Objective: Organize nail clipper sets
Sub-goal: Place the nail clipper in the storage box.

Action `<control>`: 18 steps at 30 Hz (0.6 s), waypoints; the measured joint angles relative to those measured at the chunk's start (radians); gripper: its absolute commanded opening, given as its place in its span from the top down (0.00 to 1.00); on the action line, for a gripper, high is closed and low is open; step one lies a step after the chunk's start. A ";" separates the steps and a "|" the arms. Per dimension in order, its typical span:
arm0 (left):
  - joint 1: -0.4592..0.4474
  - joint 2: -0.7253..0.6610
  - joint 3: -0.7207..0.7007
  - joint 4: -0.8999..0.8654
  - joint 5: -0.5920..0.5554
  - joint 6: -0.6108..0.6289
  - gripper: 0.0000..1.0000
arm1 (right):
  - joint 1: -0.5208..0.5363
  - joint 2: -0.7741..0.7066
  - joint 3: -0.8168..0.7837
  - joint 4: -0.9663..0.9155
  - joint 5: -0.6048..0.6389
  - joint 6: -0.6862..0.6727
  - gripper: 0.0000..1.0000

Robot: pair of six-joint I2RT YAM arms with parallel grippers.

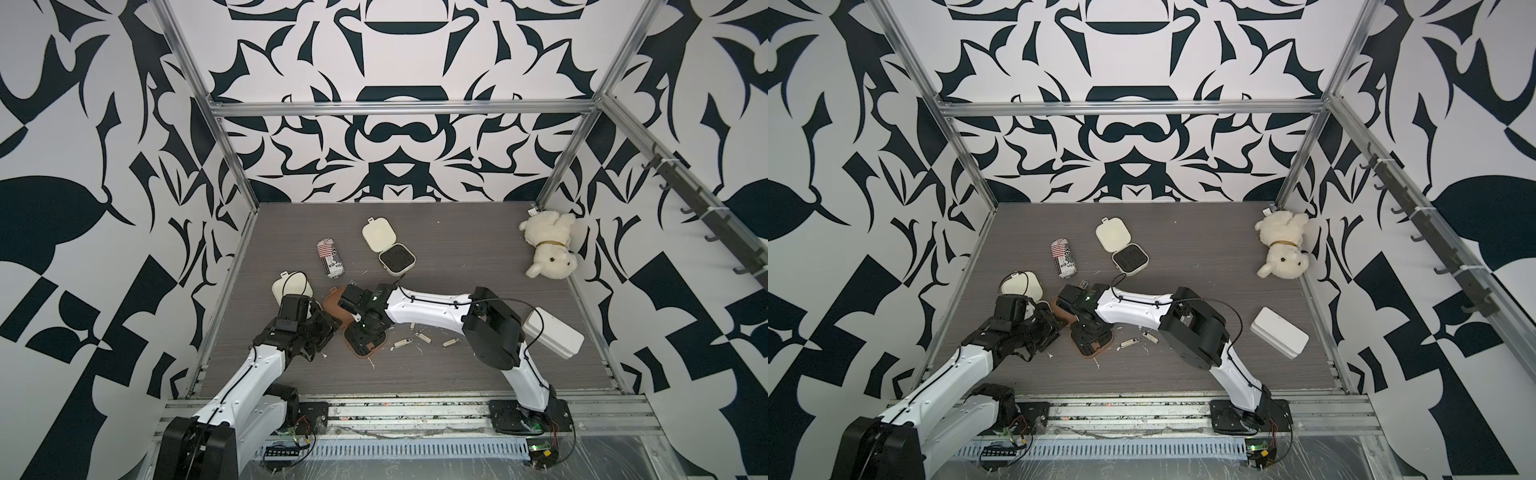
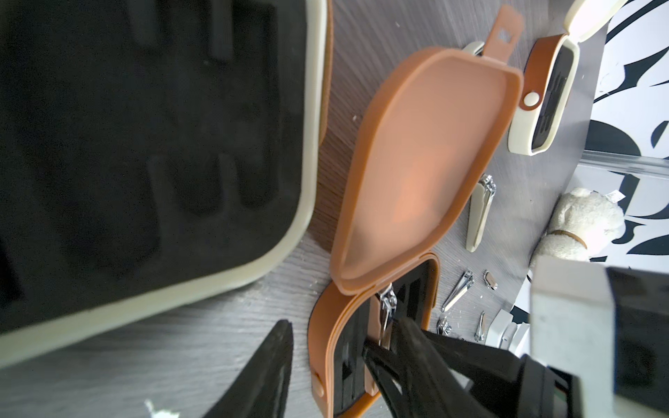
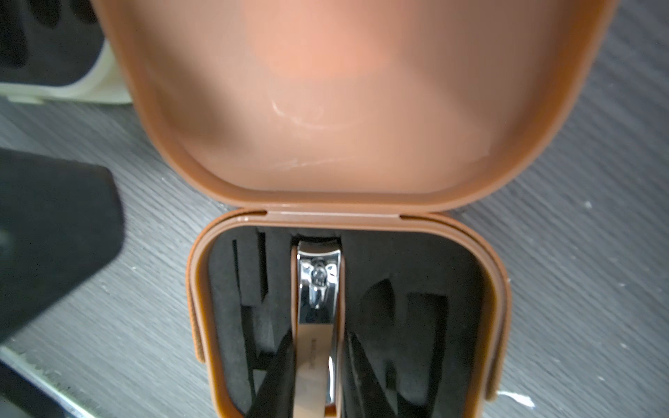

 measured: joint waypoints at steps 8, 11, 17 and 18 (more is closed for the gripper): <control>-0.016 0.000 0.000 0.000 -0.001 -0.005 0.49 | 0.013 0.000 0.000 0.000 0.049 0.000 0.89; -0.020 0.000 0.000 0.000 -0.001 -0.006 0.49 | 0.024 -0.002 0.000 0.000 0.079 0.001 0.90; -0.025 0.000 -0.003 0.005 -0.002 -0.008 0.49 | 0.043 -0.002 0.000 -0.001 0.134 0.003 0.91; -0.027 -0.001 -0.005 0.007 -0.002 -0.008 0.49 | 0.045 -0.002 0.000 -0.001 0.142 0.003 0.91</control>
